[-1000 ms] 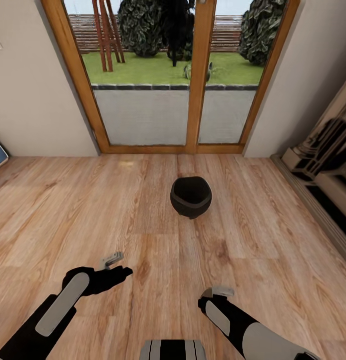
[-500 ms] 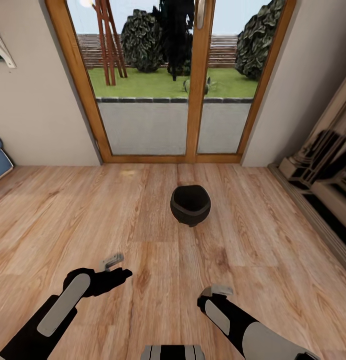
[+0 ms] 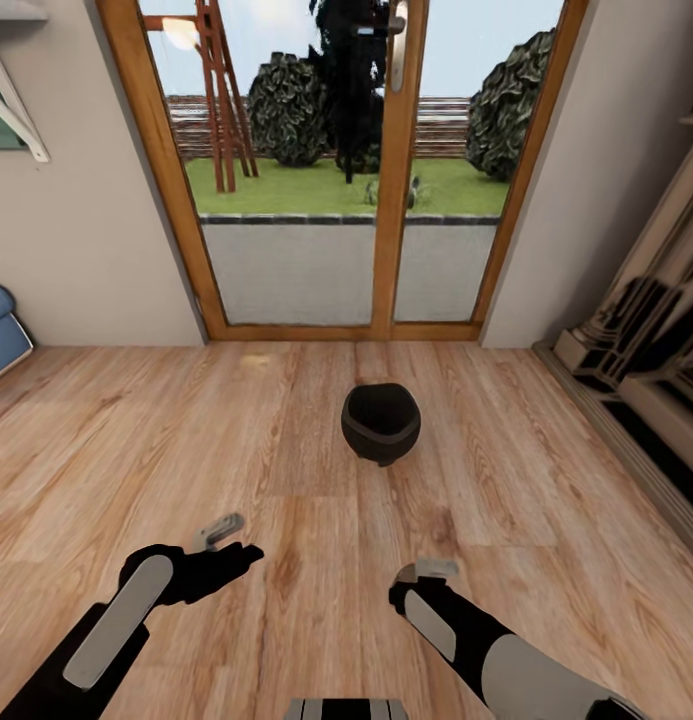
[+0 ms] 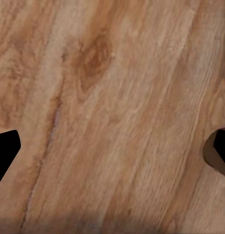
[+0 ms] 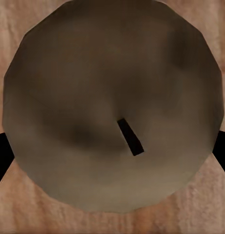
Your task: Place each of the two pumpkins and all three candles from the living room inside a cabinet in the living room (use any cabinet), then make sure every cabinet is closed, and position the cauldron so it is next to a table in the living room.
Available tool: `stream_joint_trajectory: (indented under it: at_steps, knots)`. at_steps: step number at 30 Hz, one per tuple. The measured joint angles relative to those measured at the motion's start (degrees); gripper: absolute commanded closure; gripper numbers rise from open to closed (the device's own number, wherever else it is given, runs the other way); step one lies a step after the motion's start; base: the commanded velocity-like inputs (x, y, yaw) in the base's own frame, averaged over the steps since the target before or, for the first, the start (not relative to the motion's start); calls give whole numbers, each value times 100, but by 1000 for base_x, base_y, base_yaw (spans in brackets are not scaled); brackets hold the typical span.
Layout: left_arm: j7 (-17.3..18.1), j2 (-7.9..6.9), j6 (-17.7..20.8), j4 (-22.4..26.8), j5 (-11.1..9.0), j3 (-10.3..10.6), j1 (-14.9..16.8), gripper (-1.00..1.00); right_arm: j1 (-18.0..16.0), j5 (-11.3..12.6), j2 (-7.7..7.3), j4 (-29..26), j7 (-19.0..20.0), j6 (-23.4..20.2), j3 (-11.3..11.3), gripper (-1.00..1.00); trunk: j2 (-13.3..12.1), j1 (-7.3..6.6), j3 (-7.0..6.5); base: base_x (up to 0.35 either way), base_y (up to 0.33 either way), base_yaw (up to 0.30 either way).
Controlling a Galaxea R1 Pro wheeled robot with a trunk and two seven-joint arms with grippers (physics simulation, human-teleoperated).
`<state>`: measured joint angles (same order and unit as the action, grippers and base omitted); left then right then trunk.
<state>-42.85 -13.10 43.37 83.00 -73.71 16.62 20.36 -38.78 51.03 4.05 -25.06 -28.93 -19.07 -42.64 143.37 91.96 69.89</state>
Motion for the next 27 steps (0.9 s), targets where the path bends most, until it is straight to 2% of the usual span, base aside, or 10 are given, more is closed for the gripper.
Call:
stream_joint_trajectory:
  at_steps: [6,12,16,17,27]
  knots:
    - [-5,179,-10,-94,2,-45,-1,-100,-1,0,2,7,65,-27,1,100,-8,-15,-133,0,0,0]
    - [-17,181,-2,-97,-5,-46,-1,-100,-1,25,-9,5,69,-84,15,100,-61,-53,-261,0,0,0]
    - [-22,181,2,-97,-13,-46,-1,-100,-1,144,-34,-5,69,-131,12,100,-221,-141,-333,0,0,0]
    - [-23,181,3,-98,-14,-46,-1,-100,2,705,-38,-7,73,-131,12,100,-261,-162,-350,0,0,0]
    - [-47,182,3,-97,-17,-46,-1,-100,-1,740,-49,-9,68,-175,7,100,-662,-382,-531,0,0,0]
